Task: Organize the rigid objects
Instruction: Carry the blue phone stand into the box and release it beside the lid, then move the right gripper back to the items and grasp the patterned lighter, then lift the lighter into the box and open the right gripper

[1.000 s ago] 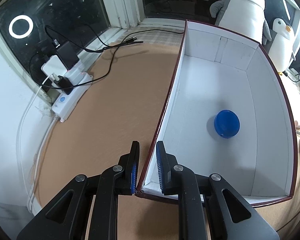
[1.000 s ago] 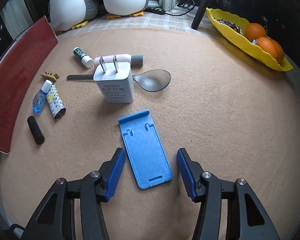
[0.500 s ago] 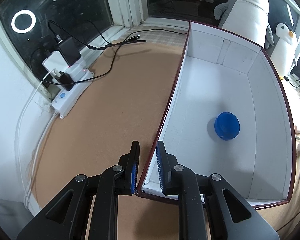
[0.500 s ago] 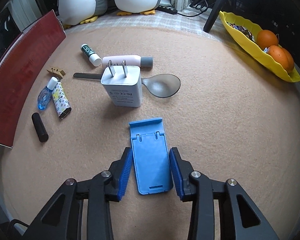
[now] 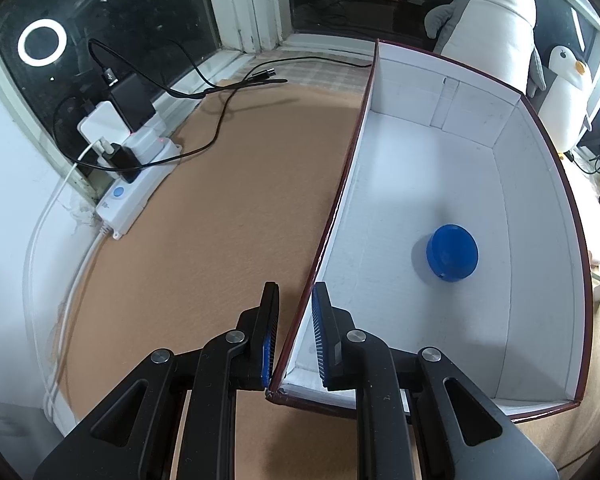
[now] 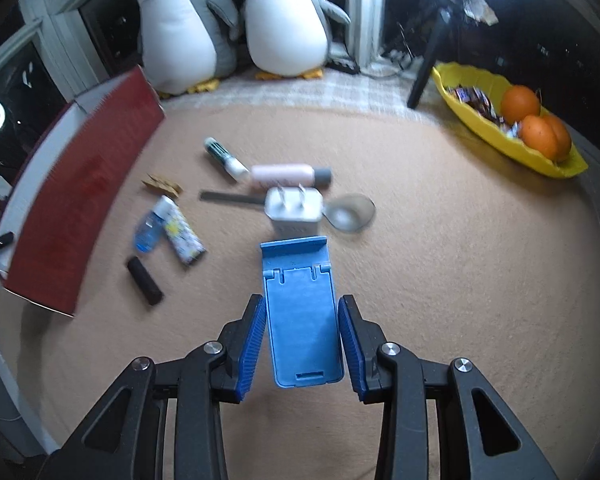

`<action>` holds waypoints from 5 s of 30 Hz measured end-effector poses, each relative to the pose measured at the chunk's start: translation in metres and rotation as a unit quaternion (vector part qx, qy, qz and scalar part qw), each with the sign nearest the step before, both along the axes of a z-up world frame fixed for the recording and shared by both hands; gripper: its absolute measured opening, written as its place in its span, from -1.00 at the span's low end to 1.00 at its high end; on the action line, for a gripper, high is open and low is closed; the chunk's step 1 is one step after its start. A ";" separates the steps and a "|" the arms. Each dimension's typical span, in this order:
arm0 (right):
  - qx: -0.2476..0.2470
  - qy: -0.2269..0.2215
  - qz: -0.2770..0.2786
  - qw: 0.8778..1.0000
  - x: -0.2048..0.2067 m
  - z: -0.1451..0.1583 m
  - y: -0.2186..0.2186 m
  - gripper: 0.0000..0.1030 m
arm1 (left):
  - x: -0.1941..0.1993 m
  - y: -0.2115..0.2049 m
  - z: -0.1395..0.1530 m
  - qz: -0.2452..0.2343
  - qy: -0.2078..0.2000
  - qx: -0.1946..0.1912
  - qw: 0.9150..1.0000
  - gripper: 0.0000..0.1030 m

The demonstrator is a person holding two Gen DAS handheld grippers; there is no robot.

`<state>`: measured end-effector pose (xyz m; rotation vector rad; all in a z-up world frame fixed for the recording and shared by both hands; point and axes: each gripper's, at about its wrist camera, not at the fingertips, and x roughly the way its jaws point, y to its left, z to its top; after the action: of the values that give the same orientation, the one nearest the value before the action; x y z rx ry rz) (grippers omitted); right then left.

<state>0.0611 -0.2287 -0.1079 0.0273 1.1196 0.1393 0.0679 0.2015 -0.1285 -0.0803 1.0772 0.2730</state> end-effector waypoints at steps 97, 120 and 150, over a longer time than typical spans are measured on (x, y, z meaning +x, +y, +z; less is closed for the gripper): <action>0.005 0.001 0.135 0.991 0.039 0.007 0.115 -0.04 | 0.005 0.004 -0.004 -0.002 0.001 -0.023 1.000 -0.76; -0.041 0.060 0.163 0.984 0.075 -0.057 0.101 -0.18 | 0.015 0.002 -0.006 -0.002 0.014 -0.013 1.000 -0.75; -0.032 0.066 0.160 0.984 0.071 -0.058 0.106 -0.60 | 0.013 0.005 -0.008 -0.001 0.012 -0.017 1.000 -0.74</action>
<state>0.1325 -0.1224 -0.1654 -0.2050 1.2548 0.3931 0.0813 0.2062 -0.1367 -0.1075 1.1051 0.2543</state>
